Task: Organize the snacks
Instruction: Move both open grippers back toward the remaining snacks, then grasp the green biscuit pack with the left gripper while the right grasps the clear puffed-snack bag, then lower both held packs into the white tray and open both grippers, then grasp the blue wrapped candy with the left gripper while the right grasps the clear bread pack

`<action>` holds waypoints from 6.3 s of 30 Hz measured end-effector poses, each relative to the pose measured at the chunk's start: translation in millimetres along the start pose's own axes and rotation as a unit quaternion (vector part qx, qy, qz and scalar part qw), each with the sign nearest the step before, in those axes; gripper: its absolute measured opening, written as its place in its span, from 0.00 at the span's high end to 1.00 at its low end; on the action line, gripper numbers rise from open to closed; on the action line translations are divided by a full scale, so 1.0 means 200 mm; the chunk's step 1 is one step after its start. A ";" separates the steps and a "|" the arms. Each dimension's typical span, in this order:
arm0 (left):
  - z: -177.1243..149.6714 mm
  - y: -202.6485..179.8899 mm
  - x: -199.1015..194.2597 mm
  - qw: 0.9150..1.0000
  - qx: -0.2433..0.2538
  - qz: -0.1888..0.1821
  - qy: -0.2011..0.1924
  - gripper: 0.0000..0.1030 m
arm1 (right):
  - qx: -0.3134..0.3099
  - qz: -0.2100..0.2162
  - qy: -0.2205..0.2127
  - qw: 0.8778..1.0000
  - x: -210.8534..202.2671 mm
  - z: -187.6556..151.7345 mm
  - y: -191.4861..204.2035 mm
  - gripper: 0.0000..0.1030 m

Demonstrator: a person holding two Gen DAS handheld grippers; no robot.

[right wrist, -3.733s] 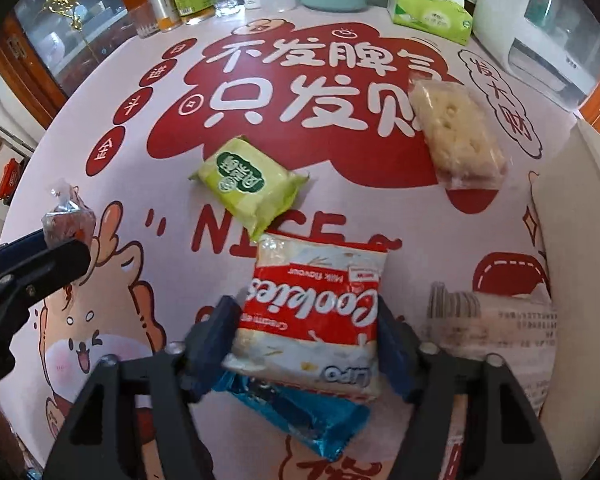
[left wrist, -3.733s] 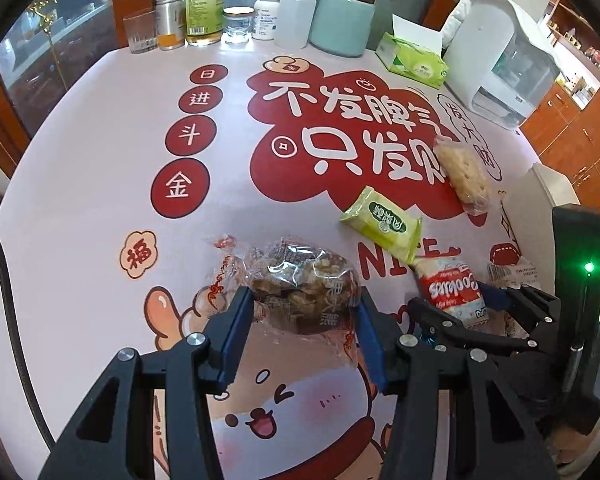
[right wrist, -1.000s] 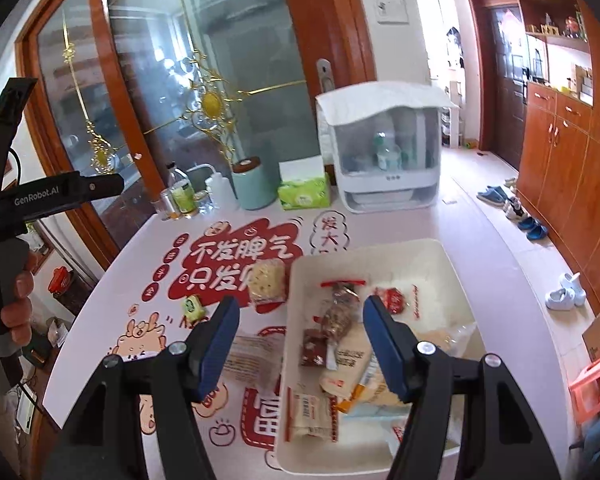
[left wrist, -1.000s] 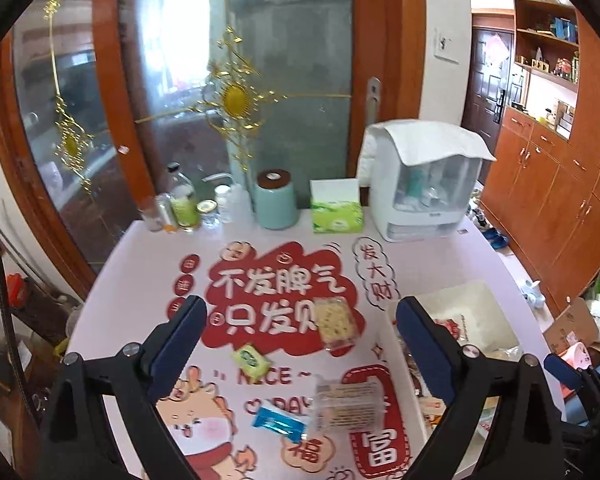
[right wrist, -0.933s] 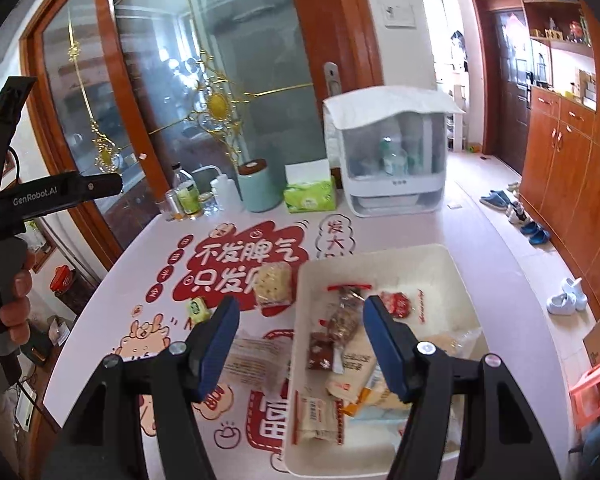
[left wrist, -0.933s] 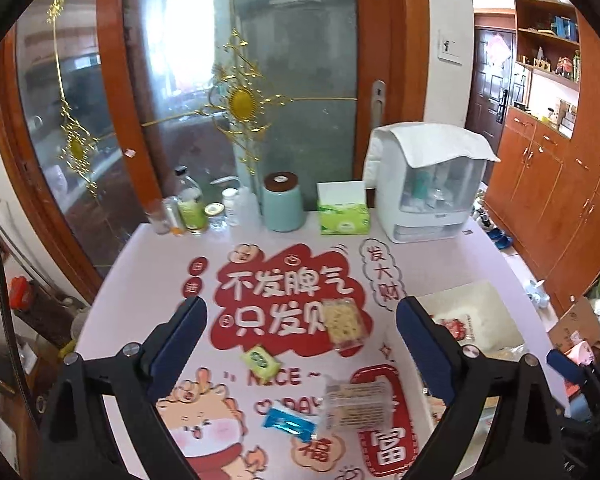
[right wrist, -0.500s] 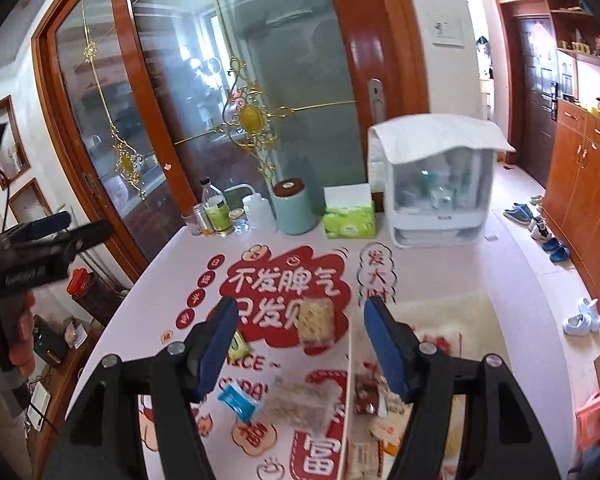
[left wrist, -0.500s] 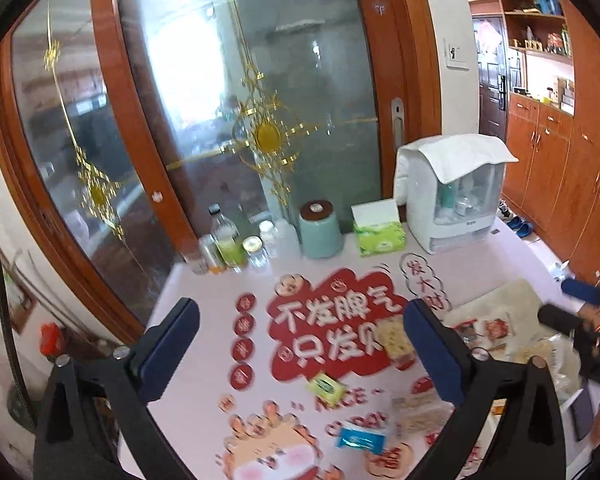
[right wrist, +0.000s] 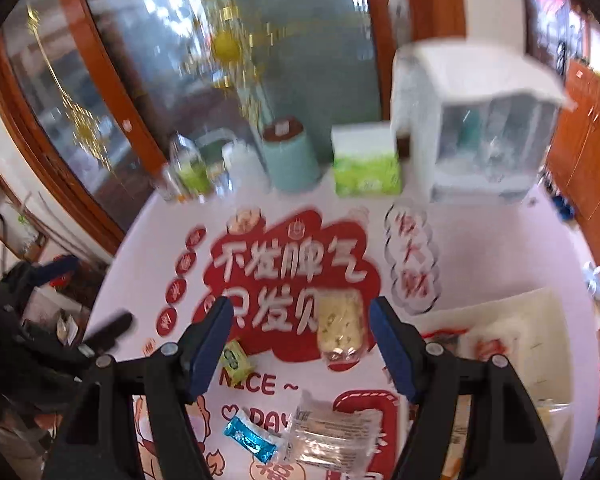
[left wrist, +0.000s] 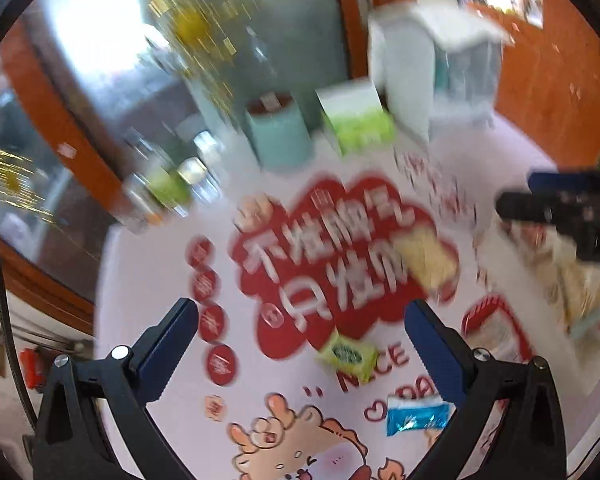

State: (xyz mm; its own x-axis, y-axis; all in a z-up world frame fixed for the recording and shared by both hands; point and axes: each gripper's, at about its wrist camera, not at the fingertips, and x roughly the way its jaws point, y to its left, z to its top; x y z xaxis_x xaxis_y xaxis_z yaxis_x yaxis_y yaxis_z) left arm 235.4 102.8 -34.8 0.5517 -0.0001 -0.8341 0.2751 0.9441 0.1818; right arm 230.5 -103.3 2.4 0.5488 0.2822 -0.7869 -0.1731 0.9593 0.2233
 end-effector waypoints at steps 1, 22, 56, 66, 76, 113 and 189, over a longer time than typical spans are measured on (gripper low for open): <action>-0.03 -0.01 0.07 1.000 0.004 -0.006 0.011 0.01 | 0.000 -0.001 0.015 1.000 0.08 -0.01 0.00 0.31; -0.37 -0.14 0.86 0.988 0.028 -0.097 0.118 0.05 | -0.007 -0.092 0.205 0.974 1.05 -0.16 -0.15 0.31; -0.36 -0.21 -0.07 0.994 -0.085 -0.068 0.004 0.48 | -0.004 0.021 0.054 0.998 0.17 -0.46 0.05 0.44; -0.18 -0.63 -0.44 0.991 -0.069 -0.090 -0.065 0.48 | 0.017 0.025 -0.019 0.999 -0.31 -0.59 -0.20 0.44; 0.07 -1.20 -0.52 0.989 -0.046 -0.116 -0.079 0.48 | 0.051 0.004 -0.068 0.996 -0.67 -0.64 -0.64 0.44; 0.32 -1.24 -0.23 0.989 -0.128 -0.062 -0.040 0.13 | 0.103 -0.041 -0.035 0.993 -0.42 -0.32 -1.21 0.43; -0.65 -0.61 0.58 0.936 0.259 -0.234 0.053 0.09 | 0.098 -0.150 0.151 0.972 0.63 -0.85 -0.08 0.00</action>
State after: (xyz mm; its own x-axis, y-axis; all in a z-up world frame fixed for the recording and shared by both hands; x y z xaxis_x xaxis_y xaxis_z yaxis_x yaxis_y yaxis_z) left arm 164.3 30.6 -221.0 0.2027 -0.3147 -0.9273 0.8266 0.5626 -0.0102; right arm 162.1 -85.2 -198.0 0.2798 0.0007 -0.9601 0.1329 0.9903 0.0394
